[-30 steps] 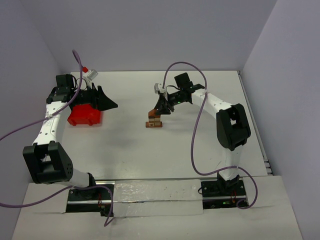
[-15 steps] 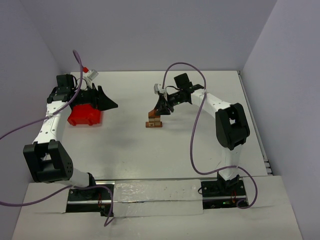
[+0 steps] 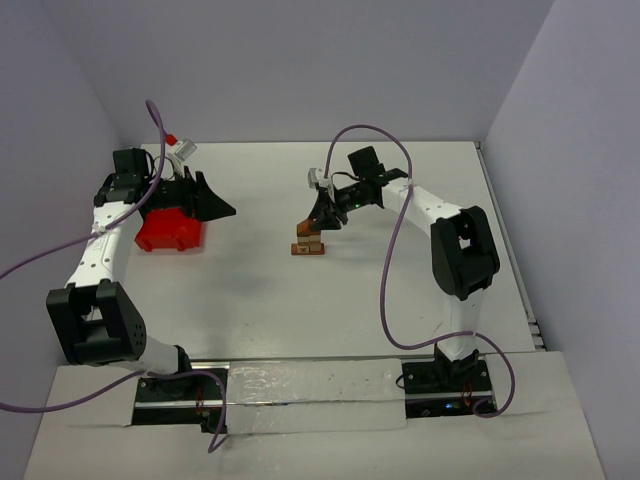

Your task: Build the wood block tower

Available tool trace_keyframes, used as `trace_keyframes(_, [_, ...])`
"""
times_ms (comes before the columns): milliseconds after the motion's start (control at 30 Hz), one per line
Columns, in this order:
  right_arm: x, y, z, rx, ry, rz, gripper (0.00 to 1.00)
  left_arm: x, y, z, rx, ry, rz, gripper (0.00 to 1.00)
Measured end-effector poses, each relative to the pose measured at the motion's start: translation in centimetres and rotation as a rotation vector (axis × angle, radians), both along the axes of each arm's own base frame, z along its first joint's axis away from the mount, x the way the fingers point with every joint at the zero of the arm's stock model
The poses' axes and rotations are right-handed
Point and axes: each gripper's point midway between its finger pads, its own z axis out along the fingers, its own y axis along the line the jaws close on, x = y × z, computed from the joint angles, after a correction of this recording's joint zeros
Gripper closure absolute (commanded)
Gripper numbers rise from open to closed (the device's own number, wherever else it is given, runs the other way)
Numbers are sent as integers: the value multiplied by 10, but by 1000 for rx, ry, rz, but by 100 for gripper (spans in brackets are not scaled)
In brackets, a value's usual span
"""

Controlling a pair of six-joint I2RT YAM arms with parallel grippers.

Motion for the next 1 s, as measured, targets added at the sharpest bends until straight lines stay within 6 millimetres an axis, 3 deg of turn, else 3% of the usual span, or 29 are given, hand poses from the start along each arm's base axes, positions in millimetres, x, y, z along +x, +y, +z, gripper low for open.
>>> trace_keyframes(233, [-1,0,0,-1,-2,3,61,0,0,0,0,0,0,1])
trace_keyframes(267, [-1,0,0,-1,-2,4,55,0,0,0,0,0,0,1])
trace_keyframes(367, [-1,1,0,-5,-1,3,19,0,0,0,0,0,0,1])
trace_keyframes(400, [-1,1,0,-7,-2,3,18,0,0,0,0,0,0,1])
trace_keyframes(433, [-1,1,-1,-10,3,1,5,0,0,0,0,0,0,1])
trace_keyframes(467, [-1,1,-2,-13,5,1,1,0,0,0,0,0,0,1])
trace_keyframes(833, [-2,0,-3,-34,29,-23,0,-1,0,0,0,3,0,1])
trace_keyframes(1000, [-4,-3,29,-23,0,-64,0,4,3,0,15,13,42,1])
